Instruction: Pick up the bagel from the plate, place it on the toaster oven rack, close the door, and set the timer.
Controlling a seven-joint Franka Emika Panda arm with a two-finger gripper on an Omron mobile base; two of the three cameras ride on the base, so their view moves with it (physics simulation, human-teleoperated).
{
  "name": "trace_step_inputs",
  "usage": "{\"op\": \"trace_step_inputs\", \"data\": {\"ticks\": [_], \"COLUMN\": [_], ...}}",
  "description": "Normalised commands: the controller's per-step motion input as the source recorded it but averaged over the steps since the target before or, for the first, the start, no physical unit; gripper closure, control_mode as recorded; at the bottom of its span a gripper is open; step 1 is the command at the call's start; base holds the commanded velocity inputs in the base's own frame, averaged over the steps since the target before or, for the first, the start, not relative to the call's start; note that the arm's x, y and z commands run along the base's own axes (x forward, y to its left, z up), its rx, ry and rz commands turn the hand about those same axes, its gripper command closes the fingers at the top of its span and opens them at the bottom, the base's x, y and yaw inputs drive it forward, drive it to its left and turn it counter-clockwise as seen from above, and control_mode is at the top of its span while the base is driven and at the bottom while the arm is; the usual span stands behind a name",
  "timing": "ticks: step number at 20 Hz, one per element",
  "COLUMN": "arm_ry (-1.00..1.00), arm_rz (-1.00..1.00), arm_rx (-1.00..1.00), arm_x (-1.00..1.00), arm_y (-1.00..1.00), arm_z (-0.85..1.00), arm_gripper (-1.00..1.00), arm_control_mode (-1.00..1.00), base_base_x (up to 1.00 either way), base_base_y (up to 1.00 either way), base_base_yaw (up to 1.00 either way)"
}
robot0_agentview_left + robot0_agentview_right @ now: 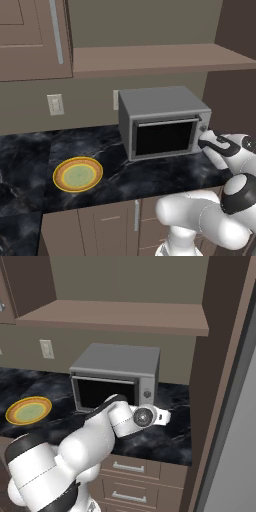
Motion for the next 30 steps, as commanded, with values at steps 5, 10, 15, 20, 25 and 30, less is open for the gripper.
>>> {"op": "trace_step_inputs", "data": {"ticks": [5,10,15,20,25,30], "arm_ry": [0.00,0.00,0.00,0.00,0.00,0.00], "arm_rz": [0.00,0.00,0.00,0.00,0.00,0.00], "arm_rx": [0.00,0.00,0.00,0.00,0.00,0.00], "arm_x": [0.05,0.15,0.20,0.07,0.00,0.00], "arm_y": [0.00,0.00,-0.06,-0.10,-0.03,0.00], "arm_z": [-0.02,0.00,-0.03,-0.07,-0.08,-0.03], "arm_gripper": [-1.00,-1.00,-1.00,-1.00,-1.00,-1.00], "arm_control_mode": [-1.00,-1.00,-1.00,-1.00,-1.00,-1.00], "base_base_x": [0.00,0.00,0.00,0.00,0.00,0.00], "base_base_y": [0.00,0.00,0.00,0.00,0.00,0.00], "base_base_yaw": [0.00,0.00,0.00,0.00,0.00,0.00]}}
